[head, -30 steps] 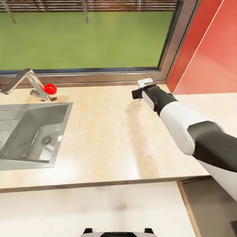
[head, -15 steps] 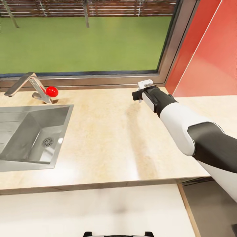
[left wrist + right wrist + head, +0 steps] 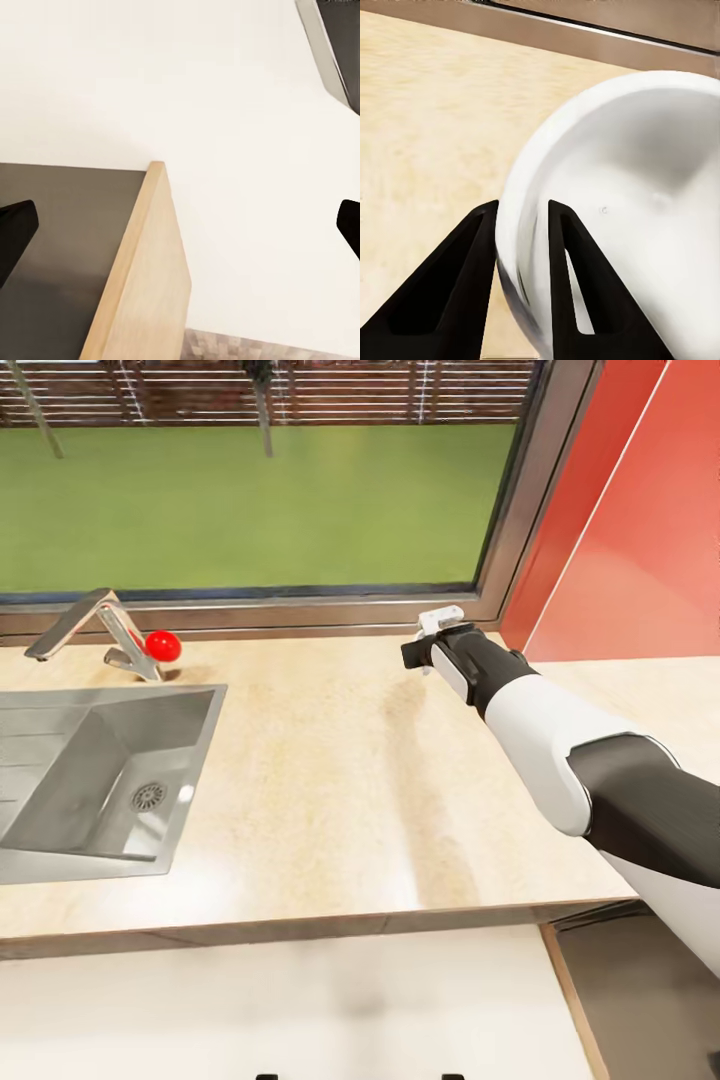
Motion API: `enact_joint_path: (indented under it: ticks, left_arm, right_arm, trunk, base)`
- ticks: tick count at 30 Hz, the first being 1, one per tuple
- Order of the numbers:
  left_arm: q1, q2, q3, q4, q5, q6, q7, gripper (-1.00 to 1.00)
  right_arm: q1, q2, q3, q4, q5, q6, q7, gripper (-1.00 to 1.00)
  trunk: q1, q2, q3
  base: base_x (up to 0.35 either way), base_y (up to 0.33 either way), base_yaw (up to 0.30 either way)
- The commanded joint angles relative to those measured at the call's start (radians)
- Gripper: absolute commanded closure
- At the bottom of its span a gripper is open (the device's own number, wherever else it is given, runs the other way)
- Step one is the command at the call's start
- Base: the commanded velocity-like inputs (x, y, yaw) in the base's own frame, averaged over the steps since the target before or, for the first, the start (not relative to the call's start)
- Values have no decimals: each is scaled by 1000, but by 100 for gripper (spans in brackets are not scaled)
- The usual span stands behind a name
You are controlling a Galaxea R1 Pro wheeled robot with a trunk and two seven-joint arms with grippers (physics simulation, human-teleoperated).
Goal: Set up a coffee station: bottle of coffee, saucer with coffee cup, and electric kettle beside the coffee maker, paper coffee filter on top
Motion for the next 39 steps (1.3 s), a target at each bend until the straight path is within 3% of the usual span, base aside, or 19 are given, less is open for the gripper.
enact_joint_path:
  ticks: [1,15,23,32,39]
  left_arm:
    - [-1,0,8,2,-11,-6,4,-100]
    - [-2,0,8,1,-11,-8,6,-100]
    - [-1,-1,7,1,-12,-8,4,-100]
    - [-1,-1,8,2,-11,-10,3,-100]
    - [-1,0,8,1,-11,-10,3,-100]
  right_arm:
    - [1,0,5,-1,-2,6,1,100]
    - [34,-4,5,-2,-1,6,-2,100]
    - [36,-6,4,2,0,6,-3,100]
    - [142,-19,3,44,-4,-40,-3,100]
    - [157,-19,5,40,-4,-104,-3,100]
  trunk:
    - [1,-2,0]
    - [1,-2,22]
    - [1,-2,35]
    - [1,-2,49]
    - [1,-2,60]
  base:
    - [-98,79,0]
    - [-241,182,0]
    - [-42,34,0]
    - [0,0,-24]
    - [0,0,-62]
